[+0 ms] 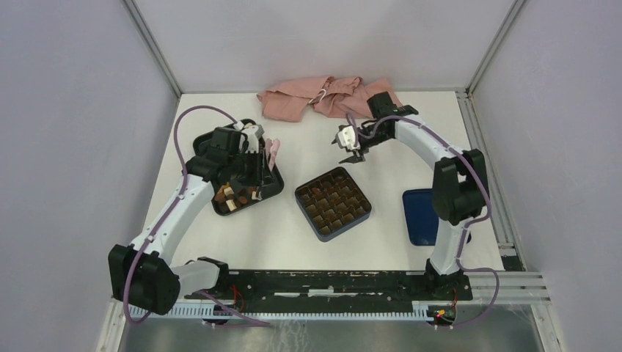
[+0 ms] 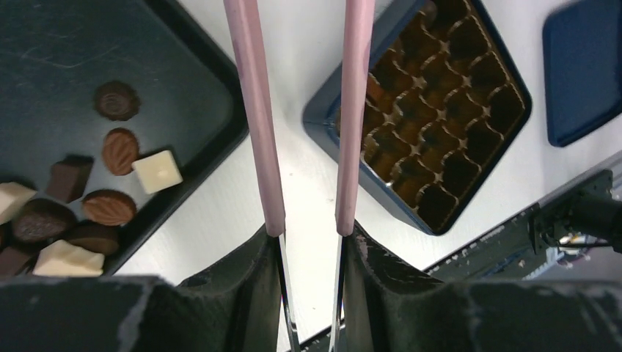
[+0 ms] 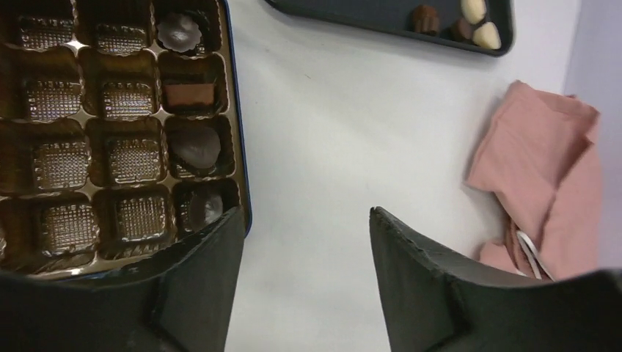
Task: Pack the chocolate
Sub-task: Adjust the packing box at the center of the board.
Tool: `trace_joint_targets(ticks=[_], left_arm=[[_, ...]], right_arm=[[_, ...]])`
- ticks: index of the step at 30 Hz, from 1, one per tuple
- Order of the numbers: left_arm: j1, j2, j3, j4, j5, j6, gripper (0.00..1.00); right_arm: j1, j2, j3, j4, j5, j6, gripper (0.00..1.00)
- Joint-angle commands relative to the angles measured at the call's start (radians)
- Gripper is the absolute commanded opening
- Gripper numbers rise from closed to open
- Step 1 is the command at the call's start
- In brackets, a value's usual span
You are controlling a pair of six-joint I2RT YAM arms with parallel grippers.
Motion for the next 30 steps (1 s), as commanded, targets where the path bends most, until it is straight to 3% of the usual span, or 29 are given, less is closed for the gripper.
trace_joint_targets(ticks=[1,7,17,24,30], left_arm=[[0.089,-0.077,-0.091,0.116,0.075,0.100,0.38],[0.105,-0.098,-0.138,0.161,0.071,0.116,0.38],[0.108,-0.065,-0.160,0.199,0.088,0.123,0.38],[0.108,-0.062,-0.155,0.191,0.101,0.125,0.38],[0.108,-0.068,-0.147,0.176,0.104,0.123,0.38]], right_arm=[[0.087,0.085,0.163,-0.273,0.185,-0.155,0.66],[0.158,0.120,0.153,-0.207,0.349,-0.080,0.58],[0.175,0.226,0.210,-0.204,0.479,-0.030,0.45],[0.177,0.224,0.199,-0.179,0.462,-0.018,0.23],[0.179,0.111,0.091,-0.029,0.473,0.082,0.07]])
